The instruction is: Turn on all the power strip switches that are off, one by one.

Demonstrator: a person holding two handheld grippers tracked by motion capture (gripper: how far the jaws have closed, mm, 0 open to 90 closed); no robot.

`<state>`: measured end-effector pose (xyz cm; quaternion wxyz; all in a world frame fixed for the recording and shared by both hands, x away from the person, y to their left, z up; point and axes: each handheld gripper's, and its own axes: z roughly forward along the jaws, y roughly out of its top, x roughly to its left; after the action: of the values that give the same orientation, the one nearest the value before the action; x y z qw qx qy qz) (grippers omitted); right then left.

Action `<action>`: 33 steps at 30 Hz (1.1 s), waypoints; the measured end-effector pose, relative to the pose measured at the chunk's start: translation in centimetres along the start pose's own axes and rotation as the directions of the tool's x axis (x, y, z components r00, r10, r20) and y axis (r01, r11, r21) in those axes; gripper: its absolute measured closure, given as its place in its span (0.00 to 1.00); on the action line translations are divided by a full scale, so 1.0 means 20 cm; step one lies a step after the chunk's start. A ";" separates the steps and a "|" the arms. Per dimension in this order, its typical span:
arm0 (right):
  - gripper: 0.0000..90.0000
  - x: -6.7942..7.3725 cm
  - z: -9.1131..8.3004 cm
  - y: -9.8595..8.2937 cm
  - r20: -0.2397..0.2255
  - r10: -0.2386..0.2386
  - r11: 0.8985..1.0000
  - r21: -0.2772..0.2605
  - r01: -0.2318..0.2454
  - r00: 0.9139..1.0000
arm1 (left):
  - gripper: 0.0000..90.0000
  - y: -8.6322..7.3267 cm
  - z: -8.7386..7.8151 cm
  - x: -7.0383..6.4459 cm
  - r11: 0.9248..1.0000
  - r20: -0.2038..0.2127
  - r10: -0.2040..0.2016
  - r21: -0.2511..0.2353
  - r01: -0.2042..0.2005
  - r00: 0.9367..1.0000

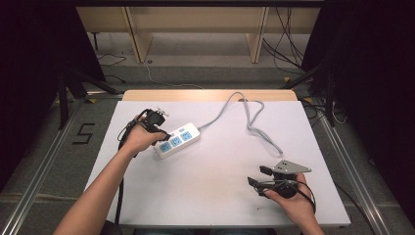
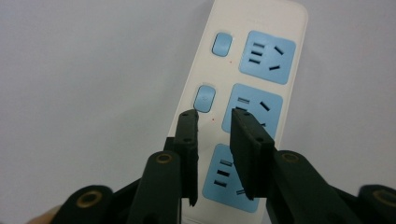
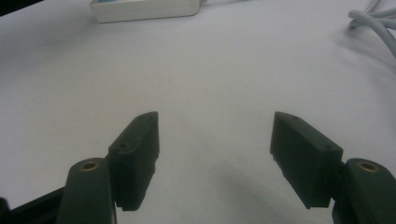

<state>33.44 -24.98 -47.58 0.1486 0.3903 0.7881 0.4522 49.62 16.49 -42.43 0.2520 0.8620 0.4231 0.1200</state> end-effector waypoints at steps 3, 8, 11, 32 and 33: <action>0.38 0.00 0.00 0.00 0.000 0.001 1.000 -0.002 -0.001 1.000 | 0.70 0.00 -0.02 -0.02 1.000 0.003 0.009 -0.027 -0.009 1.000; 0.38 0.00 0.00 0.00 0.000 0.002 1.000 -0.001 -0.002 1.000 | 0.57 -0.03 -0.04 -0.04 0.997 0.029 0.004 -0.078 -0.001 1.000; 0.38 0.00 0.00 0.00 0.002 0.002 1.000 -0.002 -0.002 1.000 | 0.50 -0.05 -0.05 -0.06 0.994 0.034 -0.015 -0.107 0.019 0.999; 0.37 -0.01 0.00 0.00 0.005 0.004 1.000 -0.002 -0.004 1.000 | 0.31 -0.25 -0.14 -0.16 0.976 0.058 0.024 -0.215 -0.011 0.998; 0.37 -0.01 0.00 0.00 0.006 0.003 1.000 -0.002 -0.003 1.000 | 0.30 -0.26 -0.14 -0.17 0.976 0.058 0.029 -0.218 -0.015 0.998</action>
<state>33.48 -25.13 -47.52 0.1506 0.3927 0.7865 0.4522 42.95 17.44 -42.76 0.3561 0.8371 0.3901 0.1421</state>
